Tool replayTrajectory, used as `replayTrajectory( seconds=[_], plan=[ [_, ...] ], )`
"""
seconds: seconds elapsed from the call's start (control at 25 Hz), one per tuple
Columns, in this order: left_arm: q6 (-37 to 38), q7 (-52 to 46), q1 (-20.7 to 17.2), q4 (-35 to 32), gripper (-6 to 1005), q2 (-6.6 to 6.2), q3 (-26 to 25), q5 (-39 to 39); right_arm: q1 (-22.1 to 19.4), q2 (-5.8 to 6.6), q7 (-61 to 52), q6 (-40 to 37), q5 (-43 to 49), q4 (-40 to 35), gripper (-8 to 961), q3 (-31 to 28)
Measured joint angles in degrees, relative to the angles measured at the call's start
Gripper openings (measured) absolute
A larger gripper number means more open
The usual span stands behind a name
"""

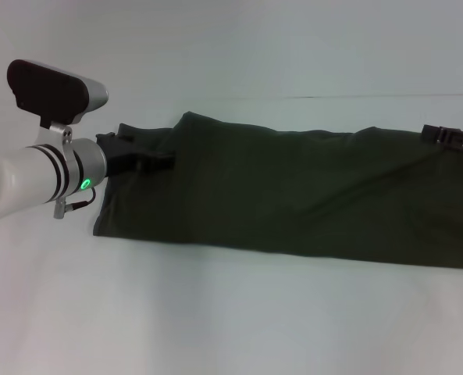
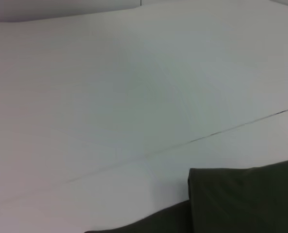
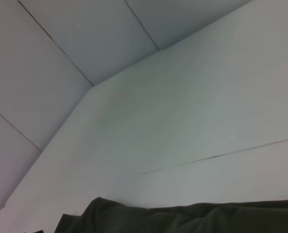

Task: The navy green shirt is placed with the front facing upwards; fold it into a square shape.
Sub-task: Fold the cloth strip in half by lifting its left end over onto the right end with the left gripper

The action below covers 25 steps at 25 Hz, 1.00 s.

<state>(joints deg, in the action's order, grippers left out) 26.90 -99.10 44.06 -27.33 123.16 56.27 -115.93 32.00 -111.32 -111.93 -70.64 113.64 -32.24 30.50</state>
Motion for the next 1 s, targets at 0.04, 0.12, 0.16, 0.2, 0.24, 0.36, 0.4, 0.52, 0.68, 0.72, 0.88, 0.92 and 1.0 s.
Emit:
replayTrajectory(
  seconds=[0.04, 0.12, 0.16, 0.2, 0.24, 0.36, 0.4, 0.52, 0.68, 0.72, 0.88, 0.92, 1.0],
  plan=[
    [0.0, 0.0, 0.0, 0.0, 875, 0.0, 0.1, 0.0, -0.1, -0.07, 0.1, 0.2, 0.0, 0.1, 835, 0.0],
    [0.0, 0.1, 0.0, 0.1, 875, 0.15, 1.1, 0.0, -0.2, -0.2, 0.4, 0.3, 0.0, 0.2, 836, 0.0],
    [0.0, 0.1, 0.1, 0.1, 875, 0.26, 1.8, 0.0, -0.2, -0.25, 0.5, 0.3, 0.0, 0.2, 836, -0.1],
    [0.0, 0.1, 0.1, 0.1, 875, 0.31, 2.3, 0.0, -0.3, -0.31, 0.6, 0.4, 0.0, 0.2, 836, -0.1],
    [0.0, 0.1, 0.2, 0.2, 875, 0.36, 2.8, 0.0, -0.3, -0.39, 0.6, 0.4, 0.0, 0.2, 836, -0.2],
    [-0.1, 0.1, 0.3, 0.2, 875, 0.46, 4.1, 0.0, -0.3, -0.58, 0.7, 0.4, 0.0, 0.2, 836, -0.1],
    [-0.2, 0.1, 0.3, 0.2, 875, 0.47, 4.5, 0.0, -0.3, -0.62, 0.7, 0.4, 0.0, 0.2, 836, 0.0],
    [-0.6, 0.1, 0.4, 0.2, 875, 0.5, 4.9, 0.0, -0.3, -0.71, 0.7, 0.4, 0.0, 0.3, 836, 0.0],
    [-1.6, 0.1, 0.4, 0.3, 874, 0.51, 5.0, -0.7, -0.4, -0.74, 0.7, 0.4, 0.0, 0.3, 835, -0.2],
    [-1.9, 0.1, 0.4, 0.4, 874, 0.53, 5.0, -0.9, -0.4, -0.76, 0.7, 0.4, 0.0, 0.3, 835, -0.2],
    [-2.8, 0.1, 0.5, 0.9, 874, 0.58, 5.0, -1.1, -0.6, -0.82, 0.7, 0.3, 0.0, 0.2, 835, -0.3],
    [-2.9, 0.1, 0.5, 1.0, 874, 0.59, 5.0, -1.2, -0.7, -0.85, 0.7, 0.2, -0.1, 0.2, 835, -0.4],
    [-2.9, 0.1, 0.5, 1.0, 874, 0.59, 5.0, -1.2, -0.8, -1.0, 0.7, 0.1, -0.2, 0.1, 835, -0.4]
  ],
)
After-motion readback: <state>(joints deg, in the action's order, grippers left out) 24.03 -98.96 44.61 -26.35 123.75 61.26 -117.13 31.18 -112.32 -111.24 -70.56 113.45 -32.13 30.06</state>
